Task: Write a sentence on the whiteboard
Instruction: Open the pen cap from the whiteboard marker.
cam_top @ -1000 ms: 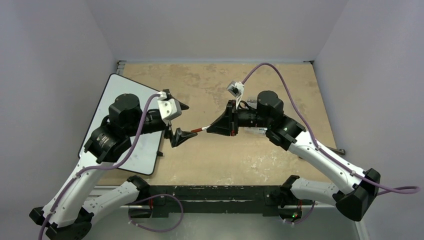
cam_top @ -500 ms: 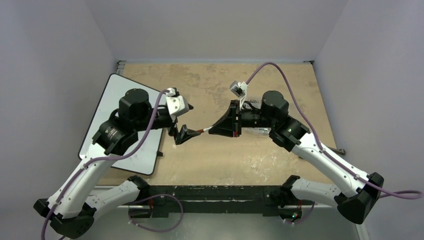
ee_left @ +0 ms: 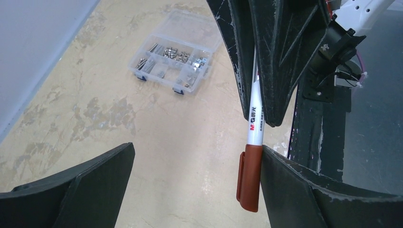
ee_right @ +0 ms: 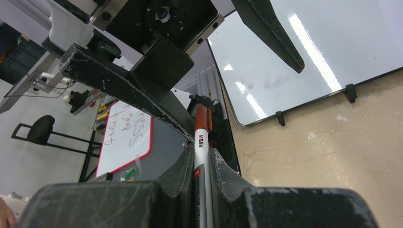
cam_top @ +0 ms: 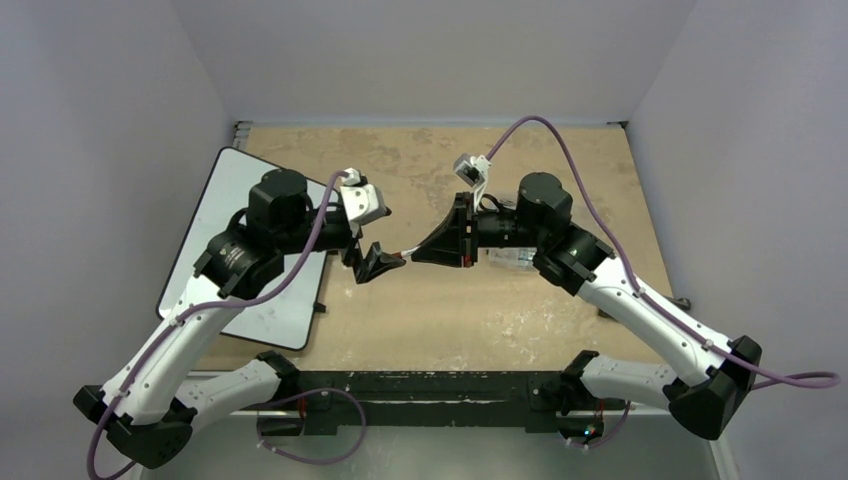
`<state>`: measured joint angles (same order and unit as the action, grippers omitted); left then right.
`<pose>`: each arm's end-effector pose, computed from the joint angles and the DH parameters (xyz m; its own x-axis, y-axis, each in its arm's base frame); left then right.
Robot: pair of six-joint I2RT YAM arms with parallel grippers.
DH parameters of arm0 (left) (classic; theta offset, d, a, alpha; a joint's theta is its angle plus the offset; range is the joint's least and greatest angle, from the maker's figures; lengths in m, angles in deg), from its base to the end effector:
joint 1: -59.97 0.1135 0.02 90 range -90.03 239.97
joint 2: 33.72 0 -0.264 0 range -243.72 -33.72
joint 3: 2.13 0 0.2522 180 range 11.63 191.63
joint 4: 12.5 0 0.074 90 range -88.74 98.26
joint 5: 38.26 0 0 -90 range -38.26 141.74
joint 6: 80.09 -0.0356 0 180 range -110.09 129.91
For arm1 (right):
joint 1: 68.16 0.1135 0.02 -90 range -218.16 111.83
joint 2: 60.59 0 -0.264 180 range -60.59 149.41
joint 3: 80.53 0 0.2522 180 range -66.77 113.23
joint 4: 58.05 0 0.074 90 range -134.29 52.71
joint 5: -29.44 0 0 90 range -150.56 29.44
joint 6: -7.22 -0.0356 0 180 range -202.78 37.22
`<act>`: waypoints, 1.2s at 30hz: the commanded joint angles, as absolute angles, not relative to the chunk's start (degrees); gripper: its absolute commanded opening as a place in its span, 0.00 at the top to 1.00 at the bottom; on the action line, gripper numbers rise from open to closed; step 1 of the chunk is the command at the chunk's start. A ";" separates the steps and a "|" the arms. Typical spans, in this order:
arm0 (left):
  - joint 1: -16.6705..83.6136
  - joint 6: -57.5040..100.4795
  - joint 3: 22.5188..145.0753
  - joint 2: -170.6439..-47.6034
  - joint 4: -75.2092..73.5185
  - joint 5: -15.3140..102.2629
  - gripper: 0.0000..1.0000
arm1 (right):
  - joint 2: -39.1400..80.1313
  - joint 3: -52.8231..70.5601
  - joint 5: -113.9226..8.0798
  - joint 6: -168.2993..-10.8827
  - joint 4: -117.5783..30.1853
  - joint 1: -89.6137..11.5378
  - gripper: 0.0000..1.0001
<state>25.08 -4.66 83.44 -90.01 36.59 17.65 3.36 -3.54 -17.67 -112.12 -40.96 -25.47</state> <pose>0.1451 -0.1255 0.4214 -0.0411 0.2826 -0.9584 0.9470 0.3168 0.0528 0.1670 0.1870 0.4005 -0.5332 -0.0034 -0.8460 -0.8426 0.0917 0.5307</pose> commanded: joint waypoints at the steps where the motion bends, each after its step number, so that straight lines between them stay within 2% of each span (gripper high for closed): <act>1: 25.05 -5.64 85.53 -90.55 35.20 16.91 0.00 | 3.82 -0.70 -16.47 -111.61 -42.89 -25.37 1.00; 26: 24.53 -5.64 79.86 -83.64 35.20 16.91 0.00 | 3.22 0.17 -20.19 -113.00 -42.35 -25.54 1.00; 36: 24.53 -5.64 85.79 -84.88 35.20 16.91 0.00 | 4.17 3.78 -28.66 -108.90 -36.66 -25.56 1.00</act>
<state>24.68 -4.68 83.05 -85.51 36.81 17.65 4.23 -0.13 -24.16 -111.20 -37.90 -25.47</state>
